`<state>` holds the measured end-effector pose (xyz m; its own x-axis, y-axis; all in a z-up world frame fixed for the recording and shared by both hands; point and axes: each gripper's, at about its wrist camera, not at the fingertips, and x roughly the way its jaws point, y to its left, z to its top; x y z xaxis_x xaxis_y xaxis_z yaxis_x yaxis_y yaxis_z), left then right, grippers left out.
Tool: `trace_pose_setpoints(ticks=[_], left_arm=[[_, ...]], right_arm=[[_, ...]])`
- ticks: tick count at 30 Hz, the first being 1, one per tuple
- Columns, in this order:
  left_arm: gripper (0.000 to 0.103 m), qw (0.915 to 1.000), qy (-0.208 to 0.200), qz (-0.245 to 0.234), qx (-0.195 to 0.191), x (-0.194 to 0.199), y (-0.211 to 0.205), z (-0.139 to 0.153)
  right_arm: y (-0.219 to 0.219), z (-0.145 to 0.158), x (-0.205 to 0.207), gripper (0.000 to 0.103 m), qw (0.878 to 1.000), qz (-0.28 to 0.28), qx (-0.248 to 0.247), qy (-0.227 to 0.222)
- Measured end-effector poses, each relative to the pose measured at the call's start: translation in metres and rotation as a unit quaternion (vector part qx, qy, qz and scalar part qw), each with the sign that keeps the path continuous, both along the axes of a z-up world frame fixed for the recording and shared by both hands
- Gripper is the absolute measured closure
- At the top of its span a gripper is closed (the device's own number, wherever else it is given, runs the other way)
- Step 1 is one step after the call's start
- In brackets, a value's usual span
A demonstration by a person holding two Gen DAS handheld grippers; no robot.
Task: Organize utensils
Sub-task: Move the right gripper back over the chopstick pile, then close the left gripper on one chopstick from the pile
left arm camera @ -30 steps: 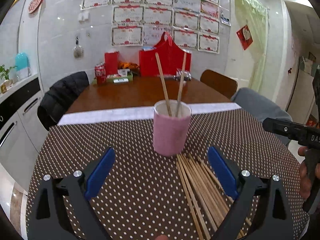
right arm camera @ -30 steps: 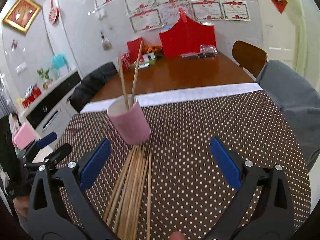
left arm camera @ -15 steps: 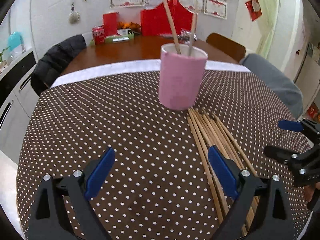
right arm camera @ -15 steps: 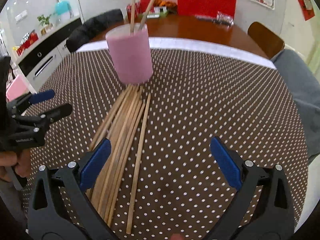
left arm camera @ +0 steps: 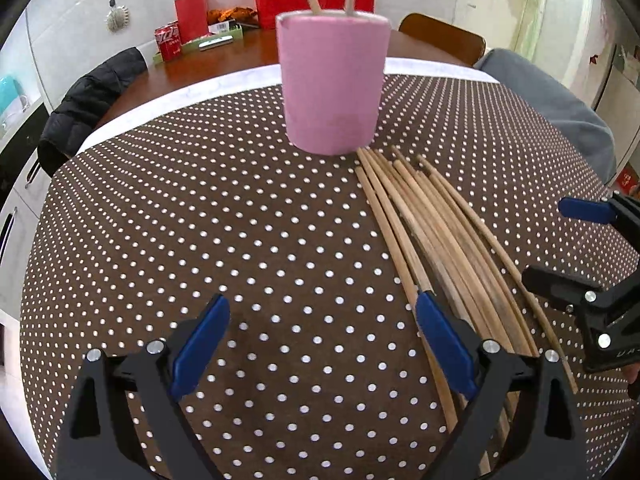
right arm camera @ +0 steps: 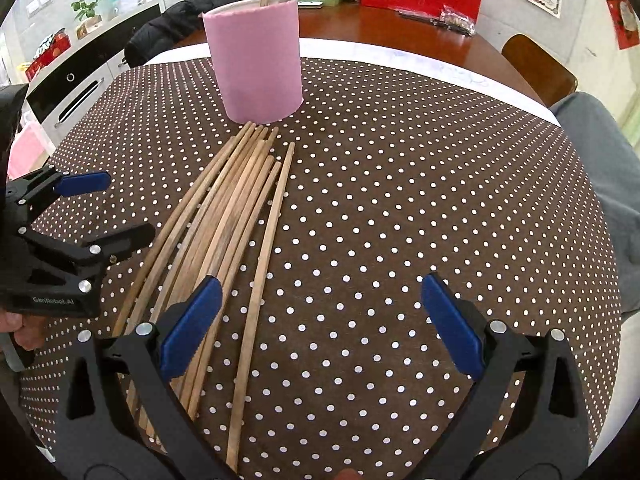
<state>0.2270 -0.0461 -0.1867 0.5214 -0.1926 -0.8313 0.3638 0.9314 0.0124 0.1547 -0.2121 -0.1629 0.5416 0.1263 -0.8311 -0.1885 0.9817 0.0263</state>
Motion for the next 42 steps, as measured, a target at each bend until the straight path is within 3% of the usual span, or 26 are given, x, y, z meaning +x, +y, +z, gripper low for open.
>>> trace_pose_setpoints(ticks=[10, 12, 16, 20, 24, 30, 31, 33, 34, 35, 36, 37, 42], left_arm=[[0.011, 1.0, -0.006, 0.001, 0.003, -0.001, -0.011, -0.002], [0.01, 0.9999, -0.013, -0.001, 0.011, -0.004, -0.01, 0.001], [0.01, 0.9995, -0.02, -0.004, 0.023, -0.007, -0.014, 0.002], [0.011, 0.9992, -0.017, -0.015, 0.033, -0.005, -0.025, 0.002], [0.025, 0.9992, -0.009, -0.03, 0.024, -0.001, -0.031, 0.002], [0.027, 0.9993, -0.001, -0.03, 0.023, 0.007, -0.032, 0.002], [0.029, 0.9992, 0.001, -0.036, 0.015, 0.011, -0.035, 0.002], [0.043, 0.9989, 0.003, -0.045, 0.008, 0.015, -0.035, 0.003], [0.049, 0.9988, 0.002, -0.047, 0.008, 0.015, -0.035, 0.004], [0.064, 0.9986, 0.001, -0.052, 0.008, 0.014, -0.035, 0.005], [0.085, 0.9984, 0.0, -0.055, 0.008, 0.013, -0.034, 0.006], [0.095, 0.9984, 0.006, -0.056, 0.005, 0.013, -0.032, 0.007], [0.098, 0.9983, 0.017, -0.053, -0.018, 0.011, -0.02, 0.008]], right_arm=[[0.006, -0.008, 0.008, 0.006, 1.0, 0.011, -0.027, 0.001], [0.008, -0.01, 0.008, 0.017, 0.999, 0.008, -0.051, 0.001], [0.005, -0.009, 0.011, 0.037, 0.999, 0.012, -0.032, 0.005], [0.006, -0.008, 0.024, 0.043, 1.0, 0.013, -0.026, 0.012], [0.003, -0.007, 0.031, 0.067, 1.0, 0.013, -0.012, 0.014], [0.001, -0.008, 0.04, 0.068, 1.0, 0.01, 0.001, 0.019], [0.001, -0.008, 0.043, 0.068, 1.0, 0.013, 0.0, 0.019], [0.001, -0.008, 0.045, 0.072, 1.0, 0.017, 0.0, 0.018], [0.001, -0.008, 0.047, 0.08, 1.0, 0.02, 0.003, 0.018], [-0.002, -0.007, 0.047, 0.089, 1.0, 0.02, 0.008, 0.018], [-0.004, -0.007, 0.047, 0.093, 1.0, 0.021, 0.012, 0.019], [-0.006, -0.007, 0.045, 0.096, 1.0, 0.021, 0.016, 0.018], [-0.023, -0.004, 0.037, 0.097, 0.999, 0.007, 0.049, 0.006]])
